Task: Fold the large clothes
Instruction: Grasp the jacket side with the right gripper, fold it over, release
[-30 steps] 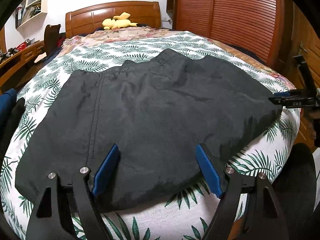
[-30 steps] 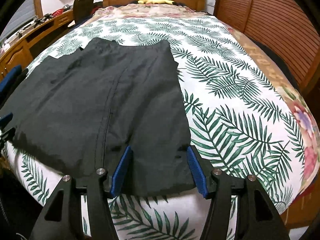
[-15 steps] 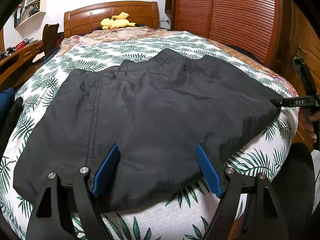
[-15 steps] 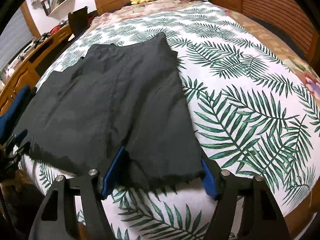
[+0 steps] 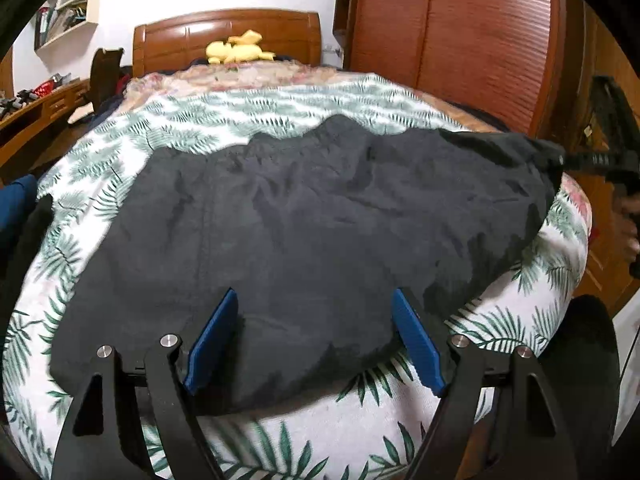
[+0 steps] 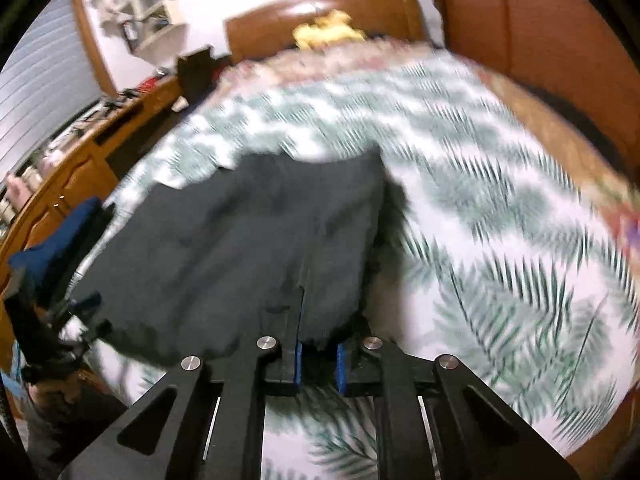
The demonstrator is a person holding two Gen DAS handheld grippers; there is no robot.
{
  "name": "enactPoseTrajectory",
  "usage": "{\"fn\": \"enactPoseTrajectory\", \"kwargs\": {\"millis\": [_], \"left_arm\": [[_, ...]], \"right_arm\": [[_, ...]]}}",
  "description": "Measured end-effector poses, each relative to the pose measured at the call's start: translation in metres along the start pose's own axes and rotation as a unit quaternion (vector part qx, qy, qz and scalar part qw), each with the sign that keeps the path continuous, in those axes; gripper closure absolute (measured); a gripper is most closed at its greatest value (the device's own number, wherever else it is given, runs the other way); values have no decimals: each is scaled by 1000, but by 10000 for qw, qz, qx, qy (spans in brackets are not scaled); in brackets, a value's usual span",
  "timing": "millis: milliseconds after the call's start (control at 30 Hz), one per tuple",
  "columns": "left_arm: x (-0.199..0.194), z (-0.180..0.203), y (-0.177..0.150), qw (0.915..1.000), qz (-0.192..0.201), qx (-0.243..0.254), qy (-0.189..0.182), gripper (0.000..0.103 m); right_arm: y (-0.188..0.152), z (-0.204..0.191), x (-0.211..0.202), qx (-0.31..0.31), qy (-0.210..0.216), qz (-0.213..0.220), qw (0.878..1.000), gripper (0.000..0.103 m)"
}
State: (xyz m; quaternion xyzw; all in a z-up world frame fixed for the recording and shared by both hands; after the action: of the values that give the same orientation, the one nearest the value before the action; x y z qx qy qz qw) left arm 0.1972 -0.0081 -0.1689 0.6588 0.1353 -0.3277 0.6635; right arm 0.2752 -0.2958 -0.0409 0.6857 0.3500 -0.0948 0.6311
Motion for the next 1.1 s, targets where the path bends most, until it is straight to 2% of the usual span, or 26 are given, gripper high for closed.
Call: {"fn": "enactPoseTrajectory", "kwargs": {"millis": [133, 300, 467, 533, 600, 667, 700, 767, 833, 967, 1100], "left_arm": [[-21, -18, 2, 9997, 216, -115, 38, 23], [-44, -47, -3, 9987, 361, -282, 207, 23], [-70, -80, -18, 9967, 493, -531, 364, 23], [-74, -88, -23, 9960, 509, -594, 432, 23], [-77, -96, -28, 9953, 497, -670, 492, 23], [-78, -102, -32, 9948, 474, -707, 554, 23], [-79, -104, -32, 9948, 464, -708, 568, 23], [-79, -105, -32, 9946, 484, -698, 590, 23], [-82, -106, -30, 9946, 525, -682, 576, 23], [-87, -101, -25, 9942, 653, -664, 541, 23], [-85, -96, -19, 9940, 706, -651, 517, 23]], "right_arm": [[37, -53, -4, -523, 163, 253, 9982, 94], [74, -154, 14, -1268, 676, 455, 9886, 95], [68, -256, 45, -1778, 1381, 421, 9734, 95], [61, -279, 61, -1758, 1566, 274, 9715, 94], [51, -291, 77, -1824, 1674, 68, 9688, 90], [43, -297, 88, -1956, 1686, -74, 9661, 81], [41, -299, 90, -2008, 1721, -103, 9643, 80], [41, -295, 90, -2106, 1732, -47, 9621, 67], [47, -287, 82, -2147, 1697, 64, 9618, 59], [49, -259, 71, -2241, 1281, 167, 9660, 58], [37, -216, 88, -2124, 757, -108, 9742, 58]]}}
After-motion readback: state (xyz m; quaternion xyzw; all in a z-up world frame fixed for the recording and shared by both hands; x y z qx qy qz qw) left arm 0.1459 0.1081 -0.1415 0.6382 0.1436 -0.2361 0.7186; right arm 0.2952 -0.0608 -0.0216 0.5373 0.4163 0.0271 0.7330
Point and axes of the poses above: each gripper's, at about its wrist camera, not at the fingertips, and x roughly the way its jaws point, z to its right, y to its top, the point moved 6 cm from there along x, roughly the way its jaws point, and after that the axes turned 2 degrees about z, right-handed, at the moved point
